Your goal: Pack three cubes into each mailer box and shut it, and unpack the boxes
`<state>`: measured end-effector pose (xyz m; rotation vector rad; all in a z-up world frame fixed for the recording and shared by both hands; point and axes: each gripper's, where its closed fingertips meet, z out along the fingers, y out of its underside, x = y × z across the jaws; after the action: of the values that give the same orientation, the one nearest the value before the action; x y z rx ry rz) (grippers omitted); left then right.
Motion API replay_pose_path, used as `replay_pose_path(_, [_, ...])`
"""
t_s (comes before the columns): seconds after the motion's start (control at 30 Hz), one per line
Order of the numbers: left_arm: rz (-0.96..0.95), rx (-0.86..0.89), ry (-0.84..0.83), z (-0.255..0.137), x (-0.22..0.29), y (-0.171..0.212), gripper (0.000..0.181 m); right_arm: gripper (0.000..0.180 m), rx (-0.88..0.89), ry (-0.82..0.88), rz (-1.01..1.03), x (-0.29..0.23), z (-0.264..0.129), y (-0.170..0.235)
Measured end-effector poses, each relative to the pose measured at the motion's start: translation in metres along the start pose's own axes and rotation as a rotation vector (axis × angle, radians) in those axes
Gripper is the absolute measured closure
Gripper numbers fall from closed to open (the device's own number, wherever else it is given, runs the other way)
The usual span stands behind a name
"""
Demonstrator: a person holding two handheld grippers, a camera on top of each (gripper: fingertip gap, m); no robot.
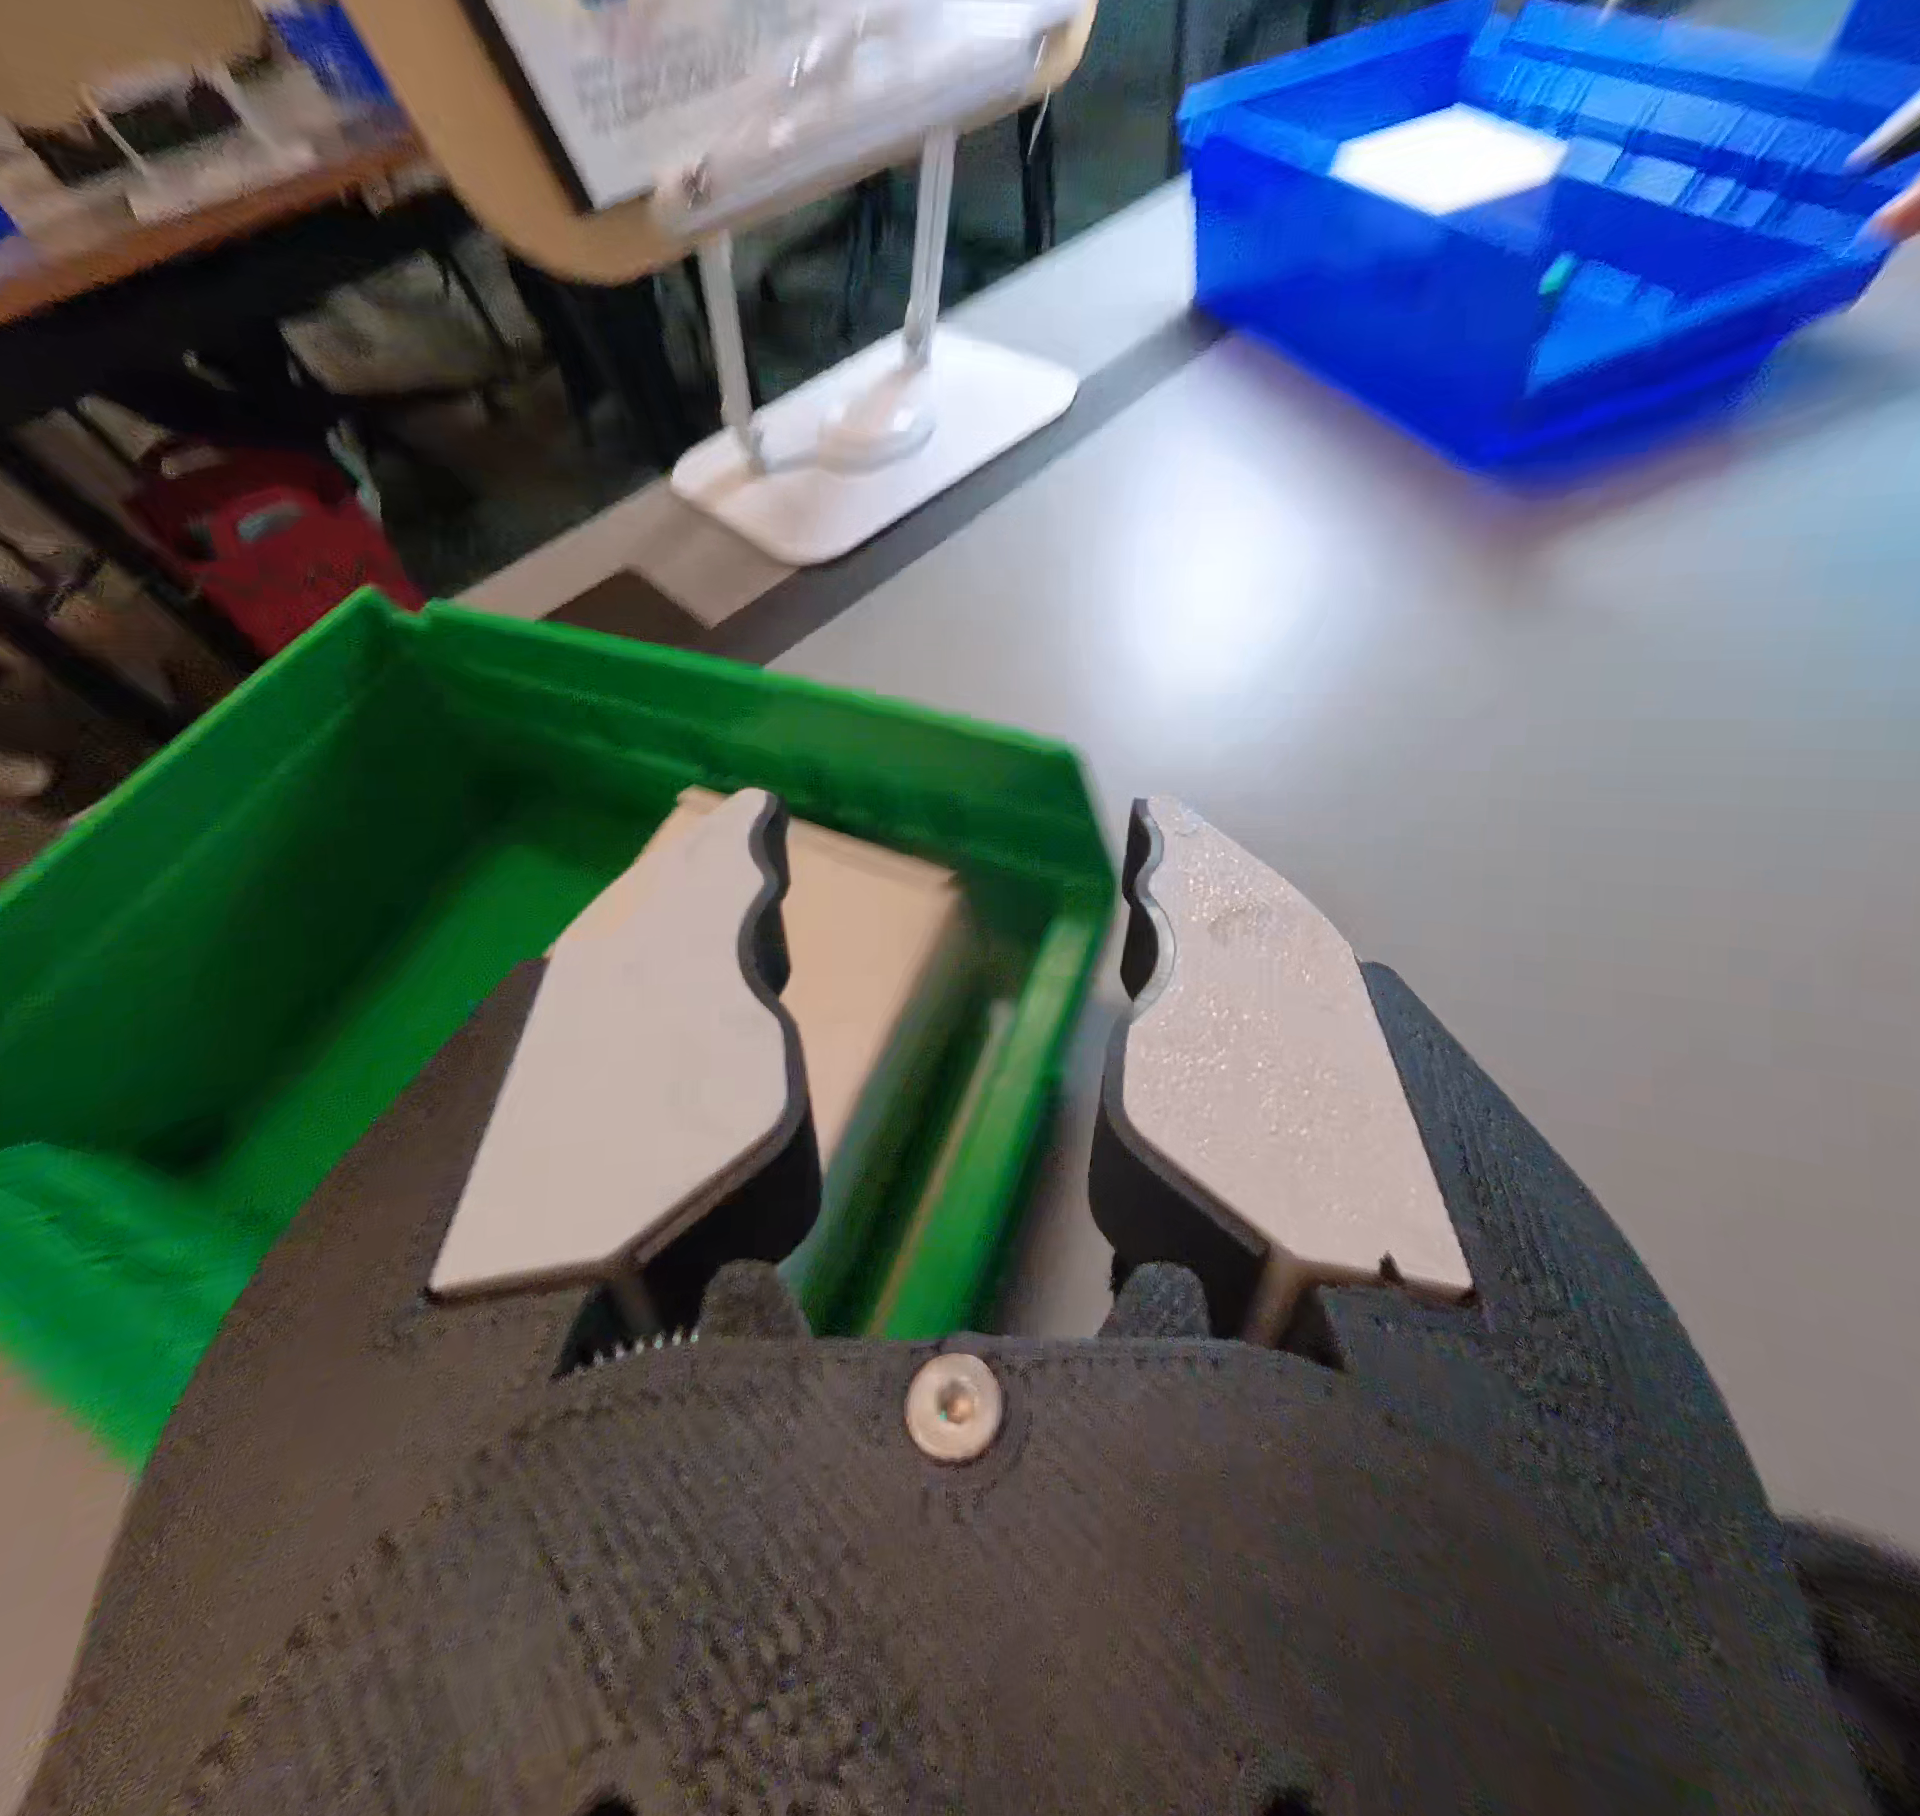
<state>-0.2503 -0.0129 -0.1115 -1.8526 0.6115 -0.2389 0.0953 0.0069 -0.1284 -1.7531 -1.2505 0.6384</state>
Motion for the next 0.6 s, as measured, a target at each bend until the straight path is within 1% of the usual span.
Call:
replay_pose_path(0.1, [0.095, -0.275, 0.017, 0.006, -0.042, 0.016, 0.109, 0.095, 0.061, -0.010, 0.067, -0.027, 0.001, 0.015])
replay_pose_path(0.17, [0.143, -0.482, 0.052, 0.015, -0.064, 0.041, 0.096, 0.100, 0.133, 0.001, 0.111, -0.034, 0.000, 0.019])
replay_pose_path(0.27, [0.215, -0.736, 0.119, 0.025, -0.081, 0.080, 0.077, 0.103, 0.205, 0.021, 0.179, -0.034, 0.001, 0.025])
replay_pose_path(0.37, [0.254, -0.889, 0.183, 0.030, -0.086, 0.103, 0.062, 0.103, 0.221, 0.021, 0.194, -0.034, 0.006, 0.030])
replay_pose_path(0.43, [0.263, -0.963, 0.208, 0.032, -0.086, 0.113, 0.060, 0.103, 0.224, 0.012, 0.202, -0.035, 0.009, 0.032])
replay_pose_path(0.53, [0.332, -1.076, 0.233, 0.030, -0.087, 0.135, 0.057, 0.106, 0.225, -0.001, 0.213, -0.035, 0.014, 0.035])
replay_pose_path(0.6, [0.392, -1.088, 0.233, 0.032, -0.088, 0.139, 0.056, 0.107, 0.222, -0.018, 0.221, -0.037, 0.017, 0.039])
